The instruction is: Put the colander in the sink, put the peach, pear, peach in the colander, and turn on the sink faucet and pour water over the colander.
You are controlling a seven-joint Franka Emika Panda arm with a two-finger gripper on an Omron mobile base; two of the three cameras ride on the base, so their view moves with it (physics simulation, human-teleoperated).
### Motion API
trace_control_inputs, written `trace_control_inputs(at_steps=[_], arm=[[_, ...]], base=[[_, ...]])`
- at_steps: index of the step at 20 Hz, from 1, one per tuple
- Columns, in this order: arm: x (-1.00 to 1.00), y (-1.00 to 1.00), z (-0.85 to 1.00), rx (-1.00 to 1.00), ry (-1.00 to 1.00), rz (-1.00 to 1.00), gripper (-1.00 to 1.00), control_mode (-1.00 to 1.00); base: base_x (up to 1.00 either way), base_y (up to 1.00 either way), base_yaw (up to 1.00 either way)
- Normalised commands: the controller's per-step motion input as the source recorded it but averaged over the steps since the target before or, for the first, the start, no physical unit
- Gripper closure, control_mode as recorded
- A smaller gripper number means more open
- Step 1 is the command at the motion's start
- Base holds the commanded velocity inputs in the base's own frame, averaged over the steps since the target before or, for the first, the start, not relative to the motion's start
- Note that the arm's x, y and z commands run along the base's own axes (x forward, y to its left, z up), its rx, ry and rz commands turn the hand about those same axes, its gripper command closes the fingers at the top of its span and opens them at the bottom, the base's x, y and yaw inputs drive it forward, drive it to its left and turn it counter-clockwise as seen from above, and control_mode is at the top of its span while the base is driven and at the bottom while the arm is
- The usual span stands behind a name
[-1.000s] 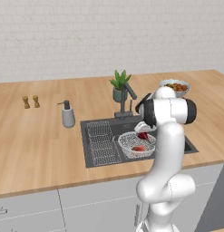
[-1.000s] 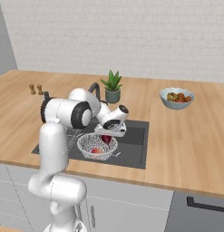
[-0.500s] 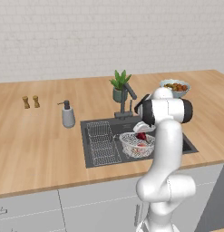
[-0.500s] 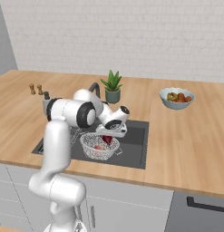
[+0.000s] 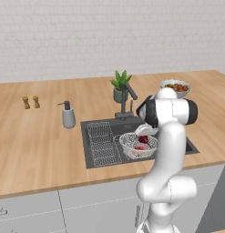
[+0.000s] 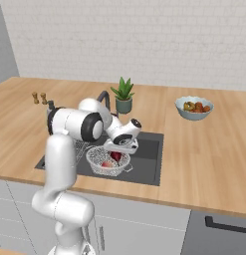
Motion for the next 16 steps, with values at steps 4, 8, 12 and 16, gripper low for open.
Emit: trace_control_inputs(at_steps=[4,8,12,16], arm=[[-0.18,0.00,0.18,-0.03,0.00,-0.01,-1.00,-1.00],[-0.18,0.11,0.26,-0.09,-0.04,0.00,-1.00,-1.00],[-0.28,0.01,0.30,-0.10,-0.07,0.00,-1.00,-1.00],[-0.26,-0.15,0.45,-0.10,-0.11,-0.03,-1.00,-1.00]], base=[[0.00,0.00,0.00],[0.00,0.00,0.00],[0.00,0.00,0.00],[0.00,0.00,0.00]])
